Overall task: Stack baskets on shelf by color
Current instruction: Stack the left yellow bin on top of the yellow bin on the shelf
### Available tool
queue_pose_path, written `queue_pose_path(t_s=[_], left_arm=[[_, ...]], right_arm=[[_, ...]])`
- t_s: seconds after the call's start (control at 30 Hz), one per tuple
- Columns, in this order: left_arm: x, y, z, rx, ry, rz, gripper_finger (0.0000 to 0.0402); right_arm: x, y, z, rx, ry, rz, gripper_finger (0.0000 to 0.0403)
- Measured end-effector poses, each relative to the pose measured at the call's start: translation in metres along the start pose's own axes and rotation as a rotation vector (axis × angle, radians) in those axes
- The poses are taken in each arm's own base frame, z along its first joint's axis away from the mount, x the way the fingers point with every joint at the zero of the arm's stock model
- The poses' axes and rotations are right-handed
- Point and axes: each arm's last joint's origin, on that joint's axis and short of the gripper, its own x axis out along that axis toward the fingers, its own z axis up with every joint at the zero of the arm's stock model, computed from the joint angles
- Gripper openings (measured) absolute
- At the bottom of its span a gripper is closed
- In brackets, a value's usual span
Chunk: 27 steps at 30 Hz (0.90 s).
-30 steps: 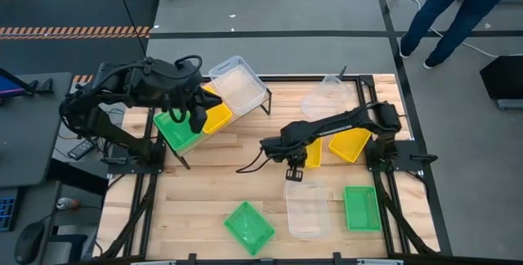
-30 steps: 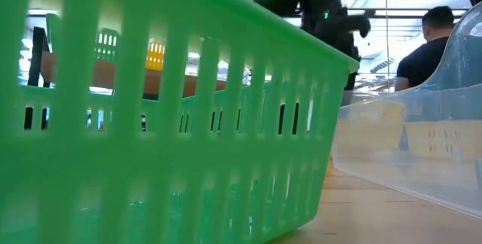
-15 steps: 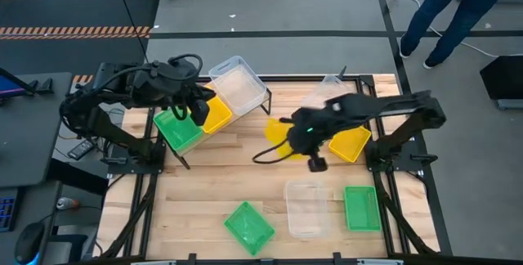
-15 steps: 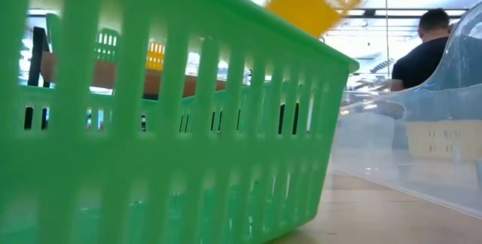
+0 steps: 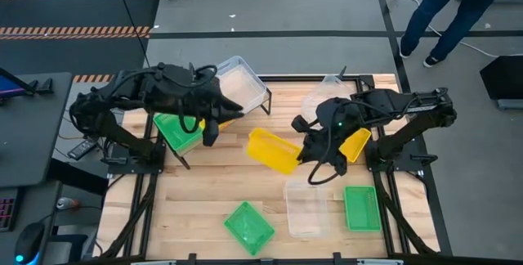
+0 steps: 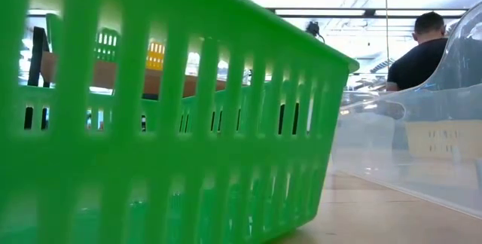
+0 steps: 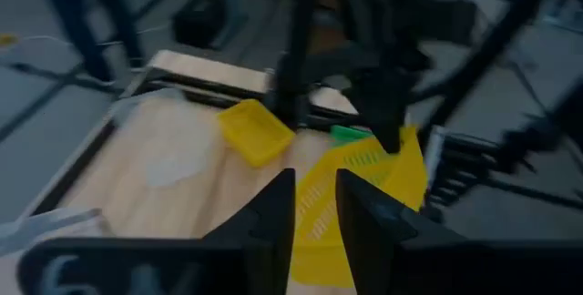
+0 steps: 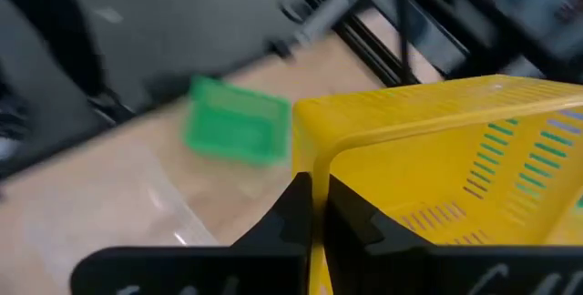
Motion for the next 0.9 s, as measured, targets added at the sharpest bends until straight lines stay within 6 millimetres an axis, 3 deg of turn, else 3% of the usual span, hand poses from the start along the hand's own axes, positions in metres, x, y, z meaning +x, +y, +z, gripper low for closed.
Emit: queue_pose_path(t_s=[0.13,0.4,0.67,0.9], left_arm=[[0.008,-0.003,0.000,0.005,0.027,-0.124,0.0113],[0.022,0.001,0.005,-0.062,0.084,-0.403,0.0144],[0.035,0.007,0.013,-0.062,0.076,-0.663,0.0146],[0.031,0.012,0.017,-0.071,0.107,-0.839,0.0146]], right_arm=[[-0.005,0.001,0.010,-0.001,-0.173,0.101,0.0019],[-0.027,-0.011,0.031,0.088,-0.458,0.066,0.0019],[-0.021,-0.019,0.031,0.152,-0.494,0.097,0.0018],[-0.025,-0.022,0.039,0.179,-0.580,0.108,0.0018]])
